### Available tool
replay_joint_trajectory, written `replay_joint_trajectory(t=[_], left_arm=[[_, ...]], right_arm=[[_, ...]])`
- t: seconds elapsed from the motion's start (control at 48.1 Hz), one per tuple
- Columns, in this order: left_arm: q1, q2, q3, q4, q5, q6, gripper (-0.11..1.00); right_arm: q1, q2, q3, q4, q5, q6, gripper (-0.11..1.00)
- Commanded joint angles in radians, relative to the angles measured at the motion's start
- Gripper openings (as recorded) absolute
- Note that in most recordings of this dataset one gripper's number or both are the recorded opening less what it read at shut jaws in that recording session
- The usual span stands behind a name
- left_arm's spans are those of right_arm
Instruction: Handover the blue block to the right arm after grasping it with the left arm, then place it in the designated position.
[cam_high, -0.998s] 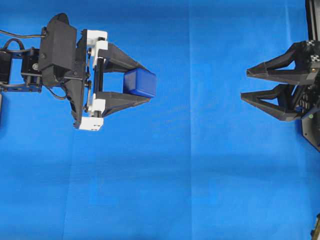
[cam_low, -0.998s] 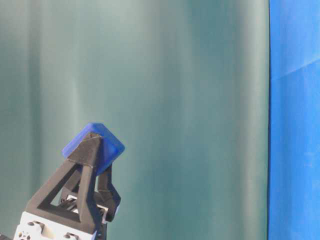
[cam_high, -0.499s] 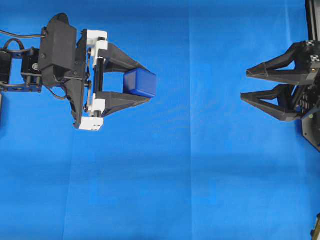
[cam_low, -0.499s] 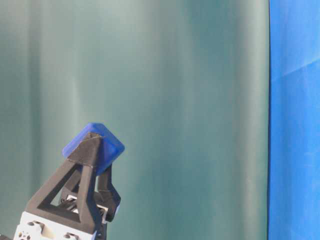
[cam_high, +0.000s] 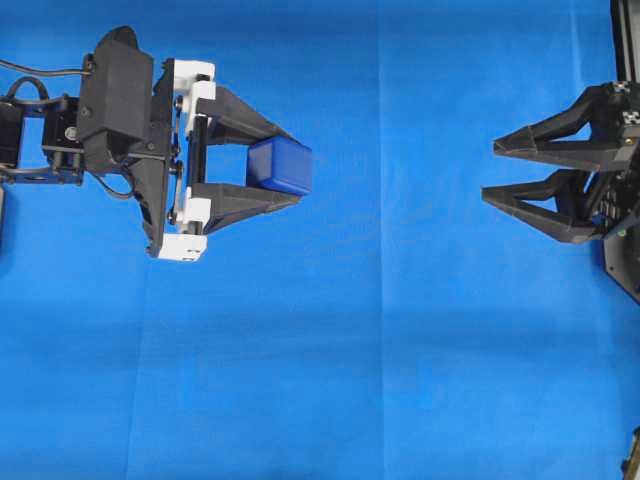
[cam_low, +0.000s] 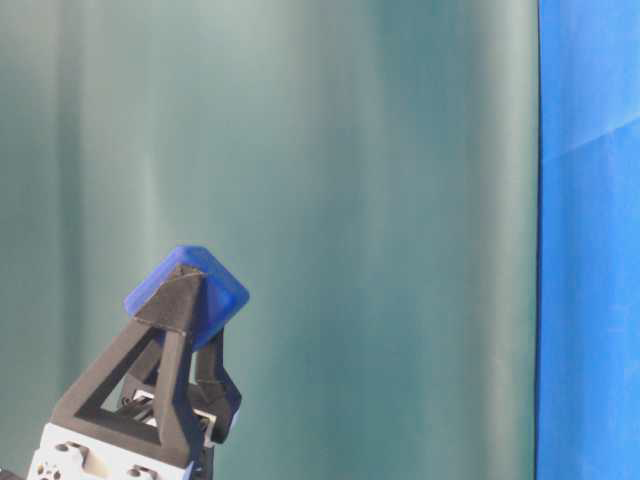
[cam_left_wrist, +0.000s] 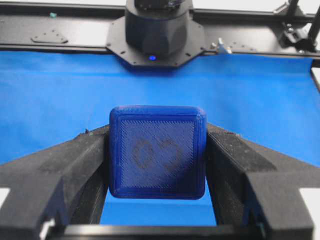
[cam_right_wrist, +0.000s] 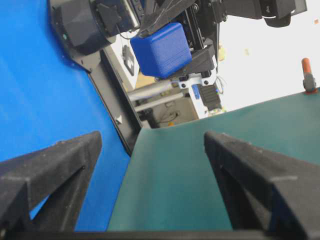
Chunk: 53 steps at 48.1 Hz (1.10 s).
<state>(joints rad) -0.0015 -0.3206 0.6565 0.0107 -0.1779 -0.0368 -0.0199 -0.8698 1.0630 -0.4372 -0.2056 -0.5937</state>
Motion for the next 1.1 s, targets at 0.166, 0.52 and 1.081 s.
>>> replay_joint_trajectory(t=[0.166,0.52,1.081], left_arm=[[0.002,-0.021,-0.012,-0.002,-0.012,-0.002,0.48],[0.002,-0.023,-0.011,-0.002,-0.011,-0.012,0.48],[0.002,-0.029,-0.002,-0.002,-0.008,-0.026,0.48]], right_arm=[[0.002,0.057,-0.061,-0.002,-0.009,0.002,0.94],[0.003,0.290,-0.227,-0.009,-0.011,-0.017,0.94],[0.002,0.588,-0.453,-0.017,-0.081,-0.123,0.94]])
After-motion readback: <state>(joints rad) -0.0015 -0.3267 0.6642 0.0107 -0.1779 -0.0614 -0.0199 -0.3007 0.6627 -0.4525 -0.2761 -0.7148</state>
